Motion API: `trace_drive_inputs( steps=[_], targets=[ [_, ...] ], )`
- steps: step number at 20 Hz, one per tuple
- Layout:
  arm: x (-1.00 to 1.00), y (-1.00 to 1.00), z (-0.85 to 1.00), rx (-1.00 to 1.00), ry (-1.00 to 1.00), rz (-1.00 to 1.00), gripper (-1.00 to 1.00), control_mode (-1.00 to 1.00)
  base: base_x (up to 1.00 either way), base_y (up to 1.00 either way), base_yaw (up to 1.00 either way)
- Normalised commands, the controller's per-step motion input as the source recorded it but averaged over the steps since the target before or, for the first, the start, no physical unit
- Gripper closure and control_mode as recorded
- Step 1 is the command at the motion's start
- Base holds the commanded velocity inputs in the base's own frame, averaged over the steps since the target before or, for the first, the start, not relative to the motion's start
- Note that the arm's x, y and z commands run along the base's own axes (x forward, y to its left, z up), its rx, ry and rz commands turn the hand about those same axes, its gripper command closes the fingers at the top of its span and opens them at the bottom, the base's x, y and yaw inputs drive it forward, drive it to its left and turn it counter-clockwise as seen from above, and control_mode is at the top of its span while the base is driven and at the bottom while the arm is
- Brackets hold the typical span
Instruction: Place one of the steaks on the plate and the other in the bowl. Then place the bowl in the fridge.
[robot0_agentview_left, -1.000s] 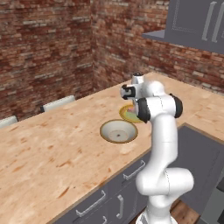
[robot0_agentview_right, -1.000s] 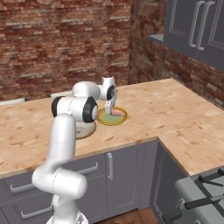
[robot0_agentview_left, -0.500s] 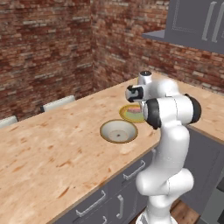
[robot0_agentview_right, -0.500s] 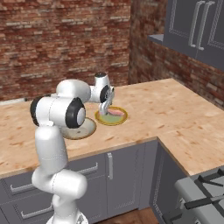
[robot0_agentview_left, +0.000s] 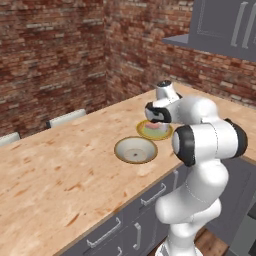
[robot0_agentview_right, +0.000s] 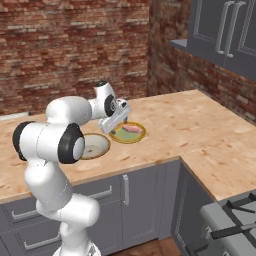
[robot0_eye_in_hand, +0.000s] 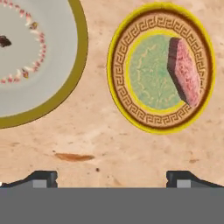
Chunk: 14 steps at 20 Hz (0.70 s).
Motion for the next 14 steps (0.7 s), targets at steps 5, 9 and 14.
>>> trace_drive_inputs(
  steps=[5, 9, 14],
  targets=[
    [-0.19, -0.01, 0.4, 0.21, 0.26, -0.8, -1.0, -1.0, 0.0, 0.0, 0.0],
    [-0.6, 0.04, 0.36, 0.25, 0.02, -0.75, -1.0, -1.0, 0.0, 0.0, 0.0],
    [-0.39, 0.19, -0.06, -0.01, -0.01, -0.42, -1.0, -1.0, 0.0, 0.0, 0.0]
  ],
)
